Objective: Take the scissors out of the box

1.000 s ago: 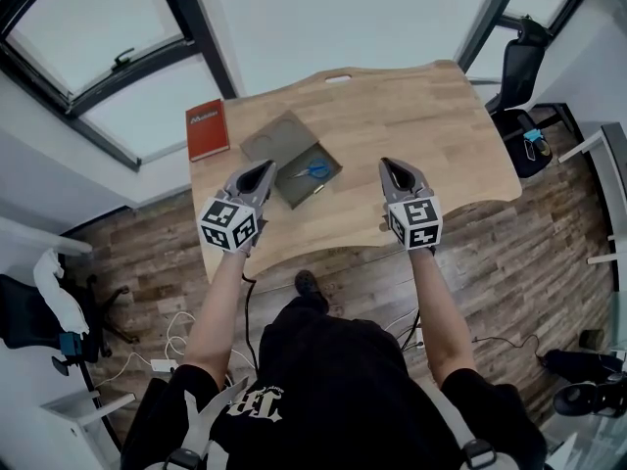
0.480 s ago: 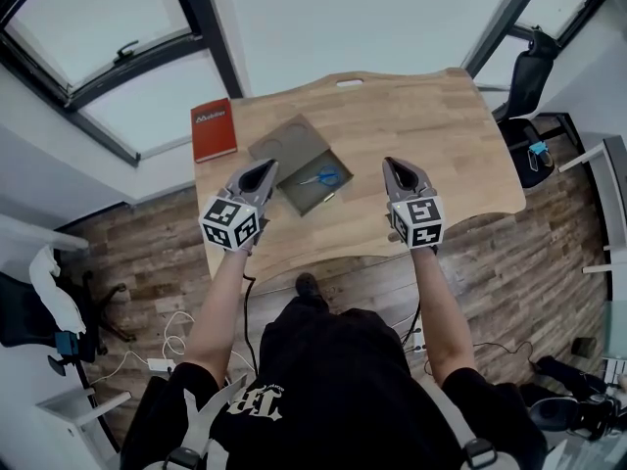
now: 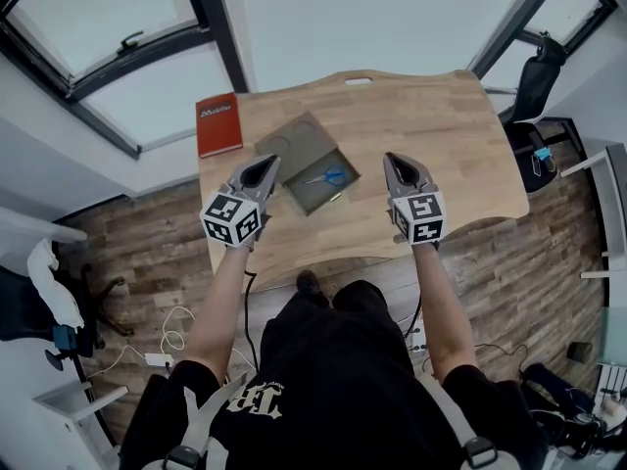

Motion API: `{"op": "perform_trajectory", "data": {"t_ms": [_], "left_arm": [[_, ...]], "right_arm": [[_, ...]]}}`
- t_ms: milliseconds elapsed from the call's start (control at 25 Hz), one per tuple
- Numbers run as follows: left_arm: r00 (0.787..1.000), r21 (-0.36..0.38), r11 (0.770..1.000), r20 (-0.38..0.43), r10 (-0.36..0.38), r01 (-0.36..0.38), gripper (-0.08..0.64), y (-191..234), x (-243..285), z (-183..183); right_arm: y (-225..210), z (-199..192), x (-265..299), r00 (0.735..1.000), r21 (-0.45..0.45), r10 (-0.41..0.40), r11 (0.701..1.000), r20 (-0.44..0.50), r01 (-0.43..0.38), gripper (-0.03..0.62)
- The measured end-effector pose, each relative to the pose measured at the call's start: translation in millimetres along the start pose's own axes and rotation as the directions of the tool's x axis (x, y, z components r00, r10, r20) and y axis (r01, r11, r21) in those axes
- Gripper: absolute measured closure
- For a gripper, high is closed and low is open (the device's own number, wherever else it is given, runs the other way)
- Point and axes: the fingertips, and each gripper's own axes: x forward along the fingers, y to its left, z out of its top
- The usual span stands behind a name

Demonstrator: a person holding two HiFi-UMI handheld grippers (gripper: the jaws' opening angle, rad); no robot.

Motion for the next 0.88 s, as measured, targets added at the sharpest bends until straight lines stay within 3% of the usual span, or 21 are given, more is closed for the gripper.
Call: {"op": "perform_trajectory", "data": {"t_ms": [440, 880], "left_arm": [[1.000, 0.005, 1.000, 0.005, 0.019, -0.019, 0.560, 6, -4, 3], [0.996, 0.006, 0.996, -0.003, 0.086, -0.086, 0.560, 21, 1, 4]], "right_arm": [[2, 3, 9, 1.000, -0.008, 0.016, 1.000, 0.005, -0.015, 0.588], [-2, 2, 41, 0.996, -0.017, 0.088, 0.996, 0.006, -0.088, 0.588]]}}
